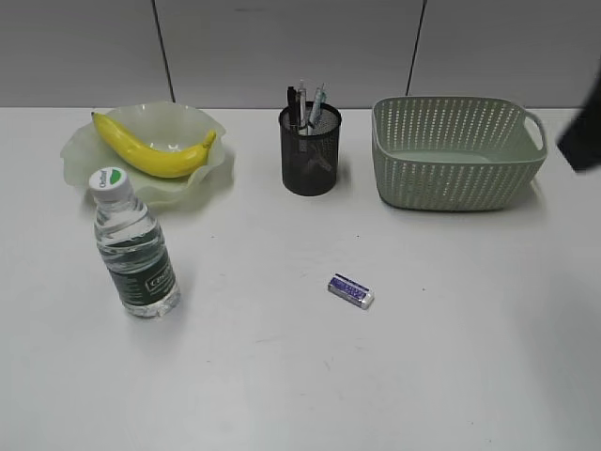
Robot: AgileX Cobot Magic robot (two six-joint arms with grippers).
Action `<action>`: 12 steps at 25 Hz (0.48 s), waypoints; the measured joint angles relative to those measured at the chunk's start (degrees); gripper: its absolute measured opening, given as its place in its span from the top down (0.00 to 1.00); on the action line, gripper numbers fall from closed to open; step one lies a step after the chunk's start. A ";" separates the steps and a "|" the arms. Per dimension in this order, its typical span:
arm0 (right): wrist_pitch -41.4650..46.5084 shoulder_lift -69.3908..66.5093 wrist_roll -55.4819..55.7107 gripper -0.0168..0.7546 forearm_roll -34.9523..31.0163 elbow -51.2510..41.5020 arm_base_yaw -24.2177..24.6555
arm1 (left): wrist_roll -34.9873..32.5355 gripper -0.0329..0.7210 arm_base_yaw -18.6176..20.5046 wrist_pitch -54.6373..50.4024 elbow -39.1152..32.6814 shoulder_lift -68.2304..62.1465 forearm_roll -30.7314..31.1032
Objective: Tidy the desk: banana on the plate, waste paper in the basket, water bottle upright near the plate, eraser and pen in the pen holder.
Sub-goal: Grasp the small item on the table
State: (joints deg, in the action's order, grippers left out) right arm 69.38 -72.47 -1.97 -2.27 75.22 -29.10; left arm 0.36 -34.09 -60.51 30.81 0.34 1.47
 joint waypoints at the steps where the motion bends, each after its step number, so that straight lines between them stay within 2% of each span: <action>1: 0.06 3.47 0.00 0.42 0.00 -4.04 0.00 | 0.00 0.55 0.00 0.00 0.00 0.00 0.00; 6: 0.17 19.93 -0.05 0.42 0.00 -21.95 0.00 | 0.00 0.55 0.00 0.00 0.00 0.00 0.00; 12: 0.17 39.13 -0.05 0.42 0.00 -36.62 0.00 | 0.00 0.55 0.00 0.00 0.00 0.00 0.00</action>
State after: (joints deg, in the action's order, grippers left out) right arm 69.55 -33.34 -2.02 -2.27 38.60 -29.10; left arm 0.36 -34.09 -60.51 30.81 0.34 1.47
